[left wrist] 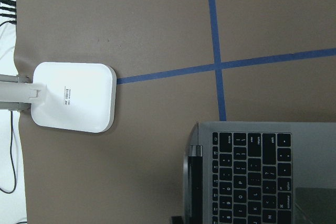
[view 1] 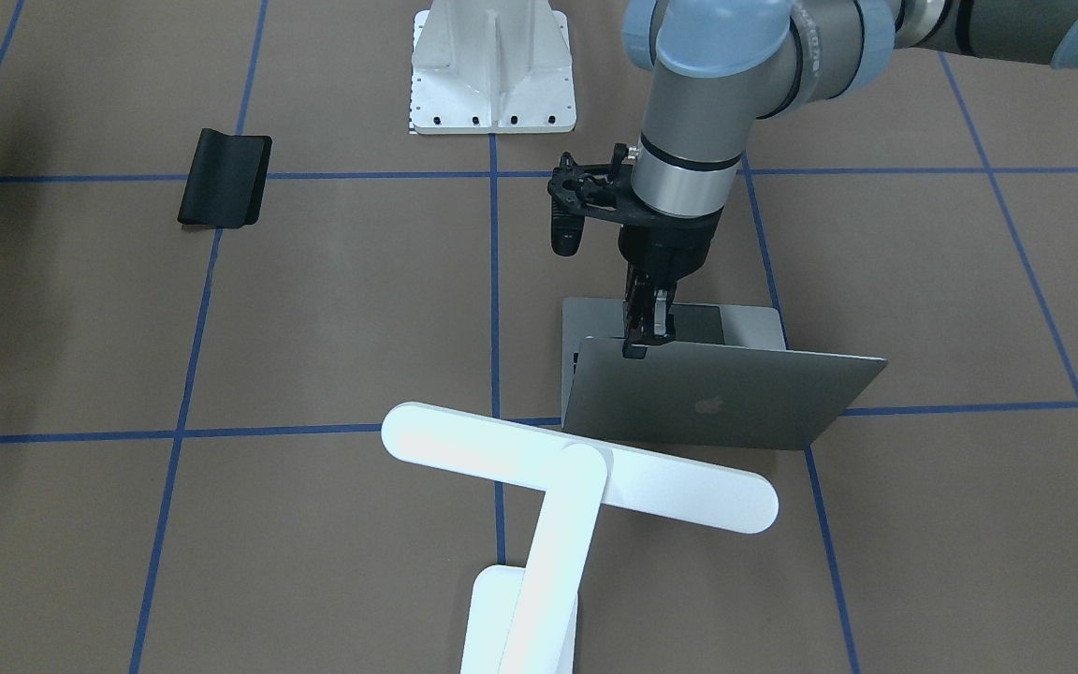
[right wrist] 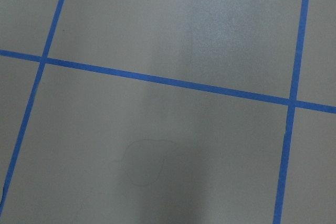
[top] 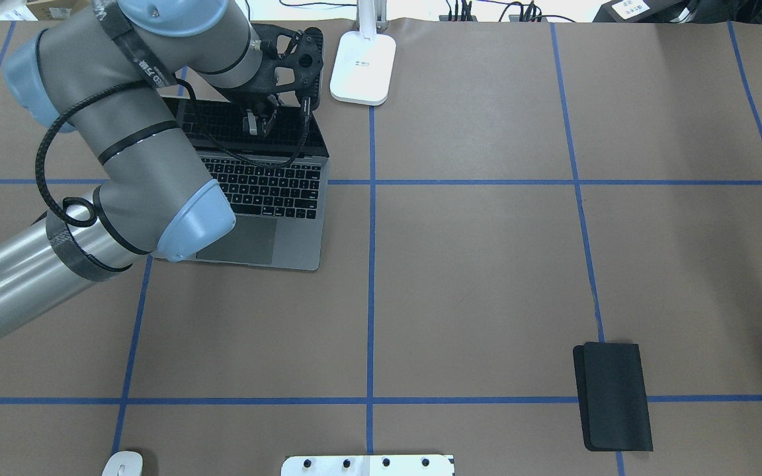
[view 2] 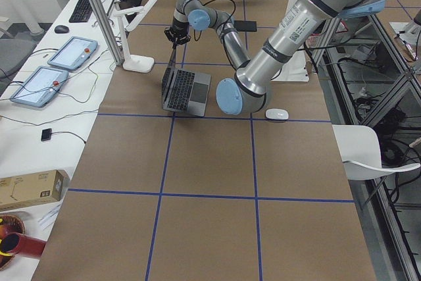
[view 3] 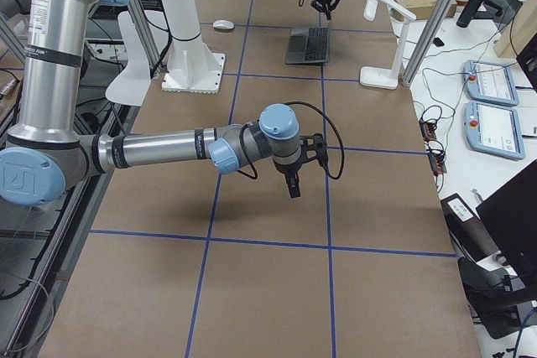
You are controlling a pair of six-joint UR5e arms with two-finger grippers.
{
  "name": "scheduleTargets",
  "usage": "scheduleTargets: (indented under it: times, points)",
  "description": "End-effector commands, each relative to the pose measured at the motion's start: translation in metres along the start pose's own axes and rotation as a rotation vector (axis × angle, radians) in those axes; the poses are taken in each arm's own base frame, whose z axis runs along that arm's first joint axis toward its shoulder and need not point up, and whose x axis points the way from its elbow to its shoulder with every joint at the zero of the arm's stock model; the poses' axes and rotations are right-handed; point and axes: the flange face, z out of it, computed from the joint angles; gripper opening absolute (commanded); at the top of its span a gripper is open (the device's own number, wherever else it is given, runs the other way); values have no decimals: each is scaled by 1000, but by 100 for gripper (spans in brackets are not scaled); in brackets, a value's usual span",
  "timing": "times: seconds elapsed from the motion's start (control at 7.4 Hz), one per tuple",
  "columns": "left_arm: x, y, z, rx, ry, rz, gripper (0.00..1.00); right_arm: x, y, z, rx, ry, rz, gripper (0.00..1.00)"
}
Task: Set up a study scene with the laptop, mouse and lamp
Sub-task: 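Adjust the laptop beside the lamp with the left gripper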
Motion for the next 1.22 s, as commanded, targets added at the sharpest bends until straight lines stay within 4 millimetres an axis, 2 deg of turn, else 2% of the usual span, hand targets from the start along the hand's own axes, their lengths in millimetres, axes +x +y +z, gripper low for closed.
scheduleTargets:
  times: [0.0, 0.27, 0.54, 0.95, 1.08]
  points:
    - [0, 3, 2, -5, 2, -6, 0, 0, 0, 0, 0, 0, 0, 100]
    - [0, 4, 3, -6, 3, -7, 0, -1, -1, -1, 2, -1, -2, 100]
    - [1, 3, -1, 0, -1, -12, 26, -2, -1, -2, 4, -1, -3, 100]
    - [4, -2, -24, 38, -19, -66, 95, -3, -1, -4, 7, -3, -5, 100]
    - [9, 3, -29, 47, -23, -109, 99, -3, -1, -4, 7, -1, -5, 100]
